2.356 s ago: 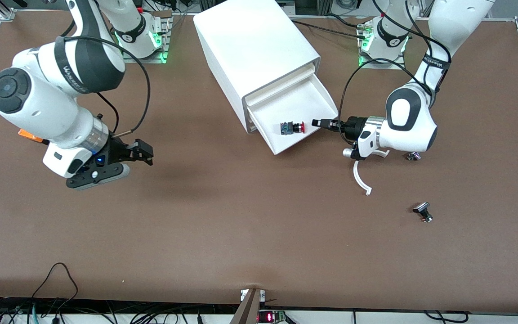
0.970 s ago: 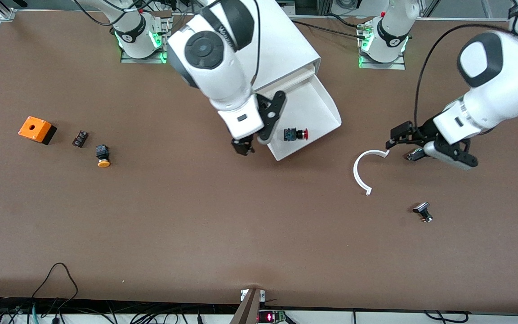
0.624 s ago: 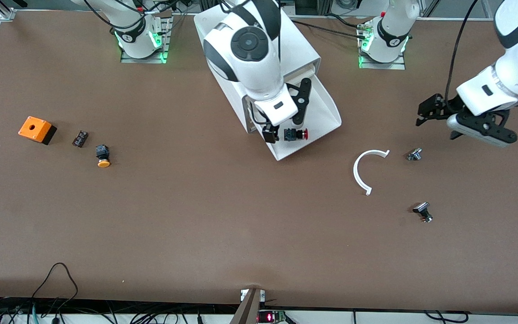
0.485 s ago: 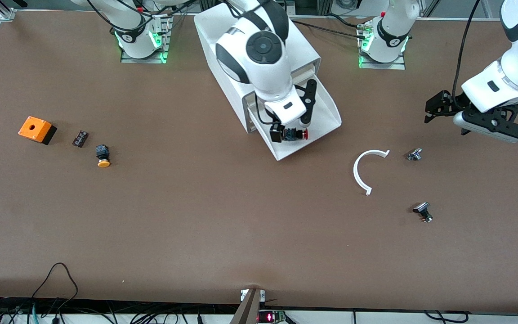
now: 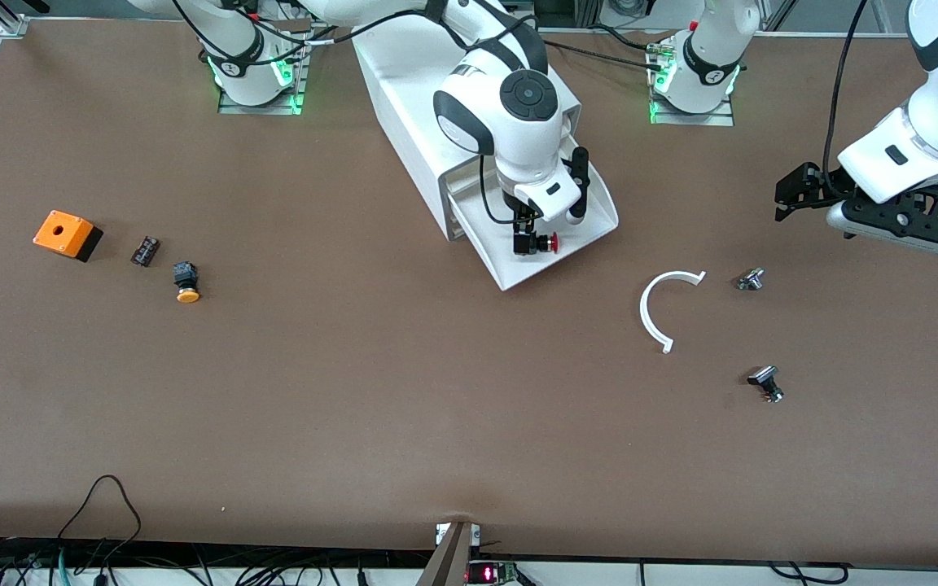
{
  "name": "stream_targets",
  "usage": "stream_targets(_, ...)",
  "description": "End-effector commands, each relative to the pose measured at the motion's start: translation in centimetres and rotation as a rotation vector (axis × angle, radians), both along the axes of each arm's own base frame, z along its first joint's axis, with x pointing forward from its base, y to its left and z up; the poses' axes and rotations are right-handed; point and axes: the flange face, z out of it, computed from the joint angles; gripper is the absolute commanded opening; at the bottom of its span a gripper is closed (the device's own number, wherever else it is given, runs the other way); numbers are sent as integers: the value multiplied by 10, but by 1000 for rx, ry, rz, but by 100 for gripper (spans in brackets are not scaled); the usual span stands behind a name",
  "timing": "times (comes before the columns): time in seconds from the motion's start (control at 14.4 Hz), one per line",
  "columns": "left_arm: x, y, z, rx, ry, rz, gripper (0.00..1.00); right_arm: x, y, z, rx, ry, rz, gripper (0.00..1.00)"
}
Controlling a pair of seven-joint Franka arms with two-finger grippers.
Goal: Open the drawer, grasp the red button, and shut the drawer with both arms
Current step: 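Withdraw the left gripper while the right gripper reaches the red button, then grasp the red button inside the drawer with the right gripper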
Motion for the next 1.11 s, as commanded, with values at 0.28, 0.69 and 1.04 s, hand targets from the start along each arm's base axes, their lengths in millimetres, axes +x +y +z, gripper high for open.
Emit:
stream_targets(0.28,-4,4,5,31,21,28,100,8,5,-10,-6,-56,67,98)
stream_targets(0.69,-3,4,4,30,22,29,100,5,11,-20,2,-73,78,80)
stream_targets(1.04,-3,4,3,30,22,29,100,3,14,-13,3,-94,88,45)
